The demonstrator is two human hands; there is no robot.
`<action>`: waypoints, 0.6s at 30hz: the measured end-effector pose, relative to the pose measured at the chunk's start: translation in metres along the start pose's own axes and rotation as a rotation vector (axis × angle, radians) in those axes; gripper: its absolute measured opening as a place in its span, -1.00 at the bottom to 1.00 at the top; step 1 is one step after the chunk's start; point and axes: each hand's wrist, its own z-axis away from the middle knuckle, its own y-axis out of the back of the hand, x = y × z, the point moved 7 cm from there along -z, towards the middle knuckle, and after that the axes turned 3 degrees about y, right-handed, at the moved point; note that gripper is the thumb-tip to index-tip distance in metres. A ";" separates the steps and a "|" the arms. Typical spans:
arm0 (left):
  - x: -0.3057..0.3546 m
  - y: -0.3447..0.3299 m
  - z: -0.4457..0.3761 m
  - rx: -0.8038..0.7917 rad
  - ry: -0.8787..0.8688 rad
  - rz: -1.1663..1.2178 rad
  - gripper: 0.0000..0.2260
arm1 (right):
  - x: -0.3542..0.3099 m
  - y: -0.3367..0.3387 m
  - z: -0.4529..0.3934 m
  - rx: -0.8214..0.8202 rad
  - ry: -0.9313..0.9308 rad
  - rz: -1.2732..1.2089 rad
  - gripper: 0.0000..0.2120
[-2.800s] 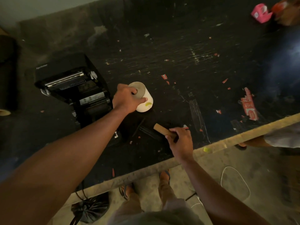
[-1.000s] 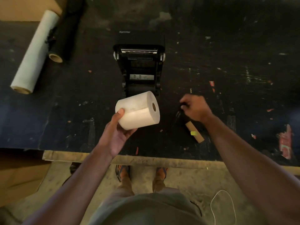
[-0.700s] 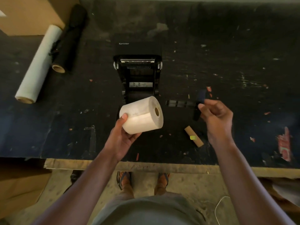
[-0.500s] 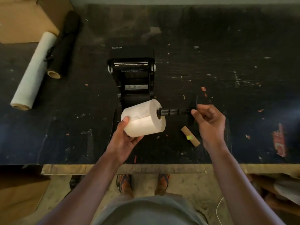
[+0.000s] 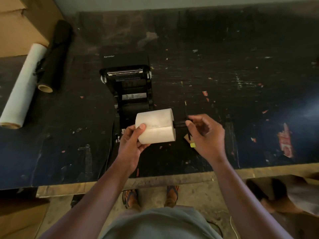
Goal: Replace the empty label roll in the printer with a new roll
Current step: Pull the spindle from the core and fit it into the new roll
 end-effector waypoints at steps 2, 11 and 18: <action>-0.002 -0.007 -0.001 -0.009 -0.011 -0.033 -0.52 | 0.006 -0.010 0.005 -0.039 -0.054 -0.050 -0.83; -0.011 -0.026 -0.008 -0.006 -0.093 -0.140 -0.48 | 0.055 -0.021 0.036 0.060 -0.610 -0.393 -0.89; -0.017 -0.065 -0.021 -0.044 -0.164 -0.310 -0.40 | 0.060 -0.021 0.043 0.048 -0.810 -0.864 -0.44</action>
